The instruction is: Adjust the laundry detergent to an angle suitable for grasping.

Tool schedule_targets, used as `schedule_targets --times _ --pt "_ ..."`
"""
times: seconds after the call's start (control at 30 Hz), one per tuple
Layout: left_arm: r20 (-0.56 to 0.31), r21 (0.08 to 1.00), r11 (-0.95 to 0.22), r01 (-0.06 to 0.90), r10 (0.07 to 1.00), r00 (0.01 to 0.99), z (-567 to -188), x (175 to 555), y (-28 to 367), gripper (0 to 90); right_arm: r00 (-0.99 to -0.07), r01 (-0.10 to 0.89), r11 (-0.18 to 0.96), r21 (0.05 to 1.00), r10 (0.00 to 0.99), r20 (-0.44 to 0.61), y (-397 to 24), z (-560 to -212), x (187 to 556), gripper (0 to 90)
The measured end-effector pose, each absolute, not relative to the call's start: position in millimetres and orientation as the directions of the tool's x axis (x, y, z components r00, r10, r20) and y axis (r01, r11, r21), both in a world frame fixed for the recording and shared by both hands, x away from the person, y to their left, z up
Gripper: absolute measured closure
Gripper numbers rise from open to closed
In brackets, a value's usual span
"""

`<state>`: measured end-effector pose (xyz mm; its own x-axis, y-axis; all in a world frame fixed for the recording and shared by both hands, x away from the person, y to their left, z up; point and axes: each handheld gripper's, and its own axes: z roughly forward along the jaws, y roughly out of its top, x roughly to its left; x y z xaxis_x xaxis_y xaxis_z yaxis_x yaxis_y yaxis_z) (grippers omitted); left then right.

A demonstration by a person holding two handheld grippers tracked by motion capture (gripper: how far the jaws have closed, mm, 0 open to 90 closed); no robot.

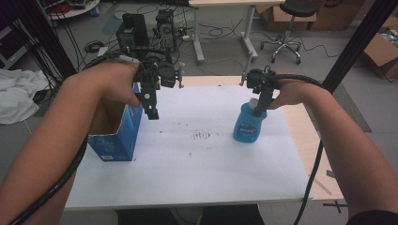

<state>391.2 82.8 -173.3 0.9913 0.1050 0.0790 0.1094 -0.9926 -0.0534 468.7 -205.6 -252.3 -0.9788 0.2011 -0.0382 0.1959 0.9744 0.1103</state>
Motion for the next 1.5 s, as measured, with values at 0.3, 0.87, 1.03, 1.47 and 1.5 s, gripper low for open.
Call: schedule_targets --times 0.3,0.87,1.03,1.47,1.5 --pt "0.080 -0.056 -0.993 0.108 0.103 0.991 -174 392 82 0.1 -0.980 0.198 0.976 0.092 0.200 -0.020 -208 -270 470 0.0" --pt "0.078 -0.061 -0.993 0.101 0.097 0.992 -178 392 80 0.1 -0.983 0.180 0.980 0.087 0.182 -0.012 -207 -294 471 0.0" --pt "0.074 -0.061 -0.993 0.105 0.100 0.992 -181 393 80 0.1 -0.984 0.174 0.981 0.086 0.176 -0.012 -206 -298 471 0.0" --pt "0.072 -0.061 -0.993 0.100 0.096 0.993 -184 395 79 0.1 -0.985 0.169 0.980 0.102 0.171 -0.014 -206 -299 471 0.0" --pt "0.072 -0.061 -0.993 0.100 0.096 0.993 -184 395 79 0.1 -0.985 0.169 0.980 0.102 0.171 -0.014 -206 -299 471 0.0"
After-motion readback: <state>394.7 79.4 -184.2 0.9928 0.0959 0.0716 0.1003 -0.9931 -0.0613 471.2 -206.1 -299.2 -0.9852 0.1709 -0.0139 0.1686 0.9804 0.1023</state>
